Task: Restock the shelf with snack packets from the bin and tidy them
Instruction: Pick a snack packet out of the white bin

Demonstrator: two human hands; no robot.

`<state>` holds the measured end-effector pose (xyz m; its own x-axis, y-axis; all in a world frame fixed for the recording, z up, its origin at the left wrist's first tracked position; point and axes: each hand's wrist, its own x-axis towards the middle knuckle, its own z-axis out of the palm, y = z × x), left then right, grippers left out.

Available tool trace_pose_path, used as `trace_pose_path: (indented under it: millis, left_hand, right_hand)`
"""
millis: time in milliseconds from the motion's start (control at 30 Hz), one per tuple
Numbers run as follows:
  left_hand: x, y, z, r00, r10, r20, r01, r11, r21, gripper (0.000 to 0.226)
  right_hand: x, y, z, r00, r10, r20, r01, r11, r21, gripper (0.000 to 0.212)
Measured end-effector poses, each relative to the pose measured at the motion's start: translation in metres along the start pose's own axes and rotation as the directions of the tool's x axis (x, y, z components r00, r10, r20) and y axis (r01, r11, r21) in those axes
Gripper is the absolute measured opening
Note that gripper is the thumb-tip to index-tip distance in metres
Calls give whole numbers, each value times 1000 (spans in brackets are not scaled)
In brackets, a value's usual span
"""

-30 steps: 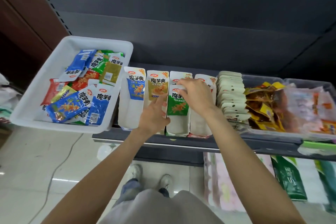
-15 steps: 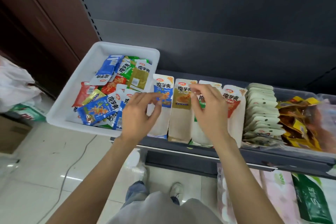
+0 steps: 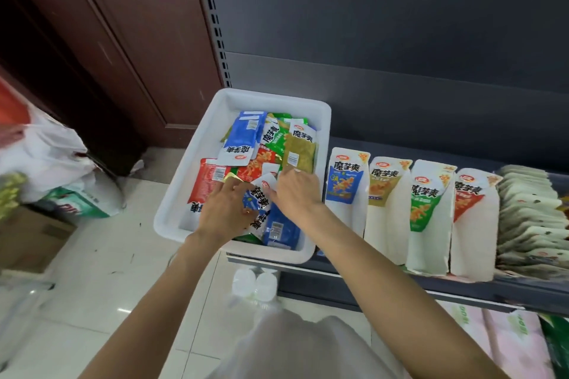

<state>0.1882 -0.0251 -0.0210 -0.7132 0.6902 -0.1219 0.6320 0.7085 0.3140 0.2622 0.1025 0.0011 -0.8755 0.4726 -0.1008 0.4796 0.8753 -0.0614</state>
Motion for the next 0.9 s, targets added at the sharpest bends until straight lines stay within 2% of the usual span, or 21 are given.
trace_pose_path:
  millis: [67, 133, 200, 267, 300, 367, 400, 433, 500, 533, 567, 600, 633, 700, 800, 900]
  left_hand:
    - [3, -3, 0, 1000, 25, 15, -25, 1000, -13, 54]
    - [4, -6, 0, 999, 46, 19, -46, 998, -34, 55]
    - [5, -11, 0, 998, 57, 33, -55, 997, -58, 55]
    - [6, -14, 2, 997, 73, 18, -71, 995, -75, 51]
    - [6, -13, 1, 997, 72, -26, -75, 989, -129, 45]
    - [3, -5, -4, 990, -9, -140, -49, 913, -404, 33]
    - [0, 3, -11, 988, -59, -145, -36, 818, -574, 33]
    - [-3, 12, -17, 992, -68, -108, -30, 698, -715, 35]
    - [-8, 34, -30, 999, 32, 22, 4, 482, -876, 32]
    - [-10, 44, -33, 991, 114, 72, 17, 425, -905, 26]
    - [-11, 54, -35, 979, 186, 88, 3, 415, -910, 23]
    - [-11, 63, -36, 968, 235, 81, -27, 426, -904, 25]
    - [-9, 72, -36, 963, 260, 67, -58, 446, -893, 27]
    - [-5, 88, -33, 958, 284, 30, -121, 499, -858, 27]
    - [2, 113, -23, 949, 310, -60, -250, 620, -743, 21]
    - [11, 131, -10, 909, 361, -210, -411, 688, -598, 18]
  right_hand:
    - [5, -7, 7, 996, 58, 73, -60, 998, 20, 58]
    - [4, -11, 8, 988, 102, 112, -111, 990, 83, 55]
    - [-1, -10, -4, 984, 135, 113, -152, 975, 160, 58]
    - [-13, -2, -25, 986, 160, 57, -168, 959, 227, 65]
    - [-20, 5, -35, 984, 175, 21, -173, 946, 274, 66]
    - [-35, 20, -53, 978, 204, -43, -167, 887, 430, 70]
    - [-42, 29, -59, 973, 220, -66, -146, 814, 562, 70]
    - [-49, 38, -61, 965, 250, -80, -115, 677, 727, 67]
    - [-58, 56, -59, 951, 303, -58, -39, 304, 952, 62]
    - [-62, 64, -56, 946, 323, -30, -28, 173, 984, 60]
    - [-65, 71, -53, 942, 336, -8, -25, 94, 995, 59]
    - [-68, 77, -52, 939, 343, -8, -14, 61, 998, 58]
    - [-71, 82, -51, 934, 356, -28, 8, 57, 998, 56]
    - [-78, 92, -52, 902, 413, -130, 90, 117, 989, 49]
    - [-88, 109, -63, 818, 481, -315, 174, 314, 933, 30]
    - [-91, 129, -67, 795, 436, -421, 128, 558, 820, 11]
